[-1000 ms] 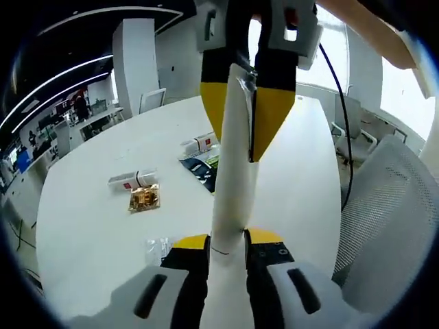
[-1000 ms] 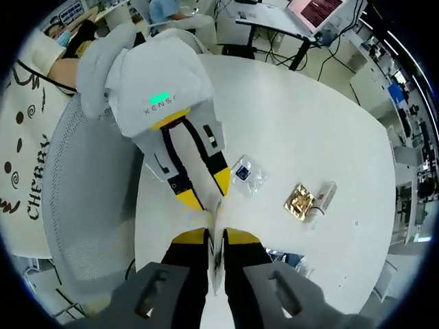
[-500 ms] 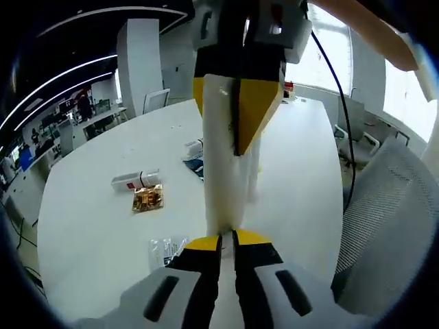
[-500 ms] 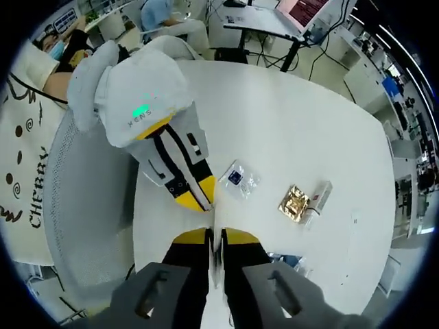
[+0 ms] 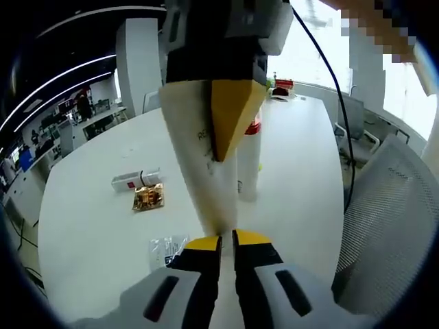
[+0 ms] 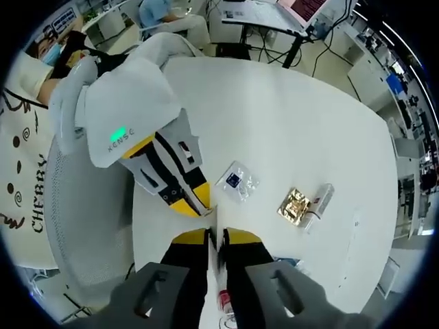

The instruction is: Arrange the skincare products in the storage area until every visible bottle or jar stands upright without overlapping.

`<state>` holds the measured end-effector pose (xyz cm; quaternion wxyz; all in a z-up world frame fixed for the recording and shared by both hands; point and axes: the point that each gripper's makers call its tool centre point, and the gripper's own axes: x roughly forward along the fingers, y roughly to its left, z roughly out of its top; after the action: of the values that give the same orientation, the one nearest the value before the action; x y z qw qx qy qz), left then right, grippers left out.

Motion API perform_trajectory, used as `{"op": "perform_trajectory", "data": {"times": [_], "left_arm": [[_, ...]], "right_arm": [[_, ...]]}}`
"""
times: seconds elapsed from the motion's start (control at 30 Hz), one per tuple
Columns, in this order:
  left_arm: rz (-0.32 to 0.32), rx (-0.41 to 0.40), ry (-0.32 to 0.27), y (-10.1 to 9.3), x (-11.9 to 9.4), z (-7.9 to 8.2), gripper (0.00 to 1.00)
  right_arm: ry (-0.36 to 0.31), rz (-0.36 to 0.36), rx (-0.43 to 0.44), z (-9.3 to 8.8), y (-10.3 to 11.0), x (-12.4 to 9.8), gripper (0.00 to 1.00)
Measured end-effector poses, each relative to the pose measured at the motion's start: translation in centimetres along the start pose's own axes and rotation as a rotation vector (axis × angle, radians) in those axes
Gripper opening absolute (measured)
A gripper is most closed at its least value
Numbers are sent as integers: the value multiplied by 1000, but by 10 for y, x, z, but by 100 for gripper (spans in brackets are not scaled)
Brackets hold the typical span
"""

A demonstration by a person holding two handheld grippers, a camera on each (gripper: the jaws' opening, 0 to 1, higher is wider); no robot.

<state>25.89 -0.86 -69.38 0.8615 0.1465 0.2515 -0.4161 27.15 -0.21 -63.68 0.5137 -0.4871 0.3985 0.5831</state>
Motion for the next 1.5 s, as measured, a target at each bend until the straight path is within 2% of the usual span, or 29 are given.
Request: {"op": "perform_trajectory", "data": {"times": [0.17, 0.37, 0.67, 1.0, 1.5], "left_arm": [[-5, -2, 2, -1, 0, 0, 5], [-7, -5, -2, 0, 0, 0, 5], [-11, -8, -1, 0, -1, 0, 5], [-13, -5, 9, 1, 0, -3, 5], [-16, -7, 19, -1, 0, -5, 5]], "right_arm": [[54, 10, -13, -2, 1, 9, 11], [75, 35, -9, -3, 1, 16, 13], [55, 50, 19, -2, 2, 16, 9], [53, 15, 14, -6, -2, 16, 6], [56, 6, 43, -32, -10, 10, 7]]}}
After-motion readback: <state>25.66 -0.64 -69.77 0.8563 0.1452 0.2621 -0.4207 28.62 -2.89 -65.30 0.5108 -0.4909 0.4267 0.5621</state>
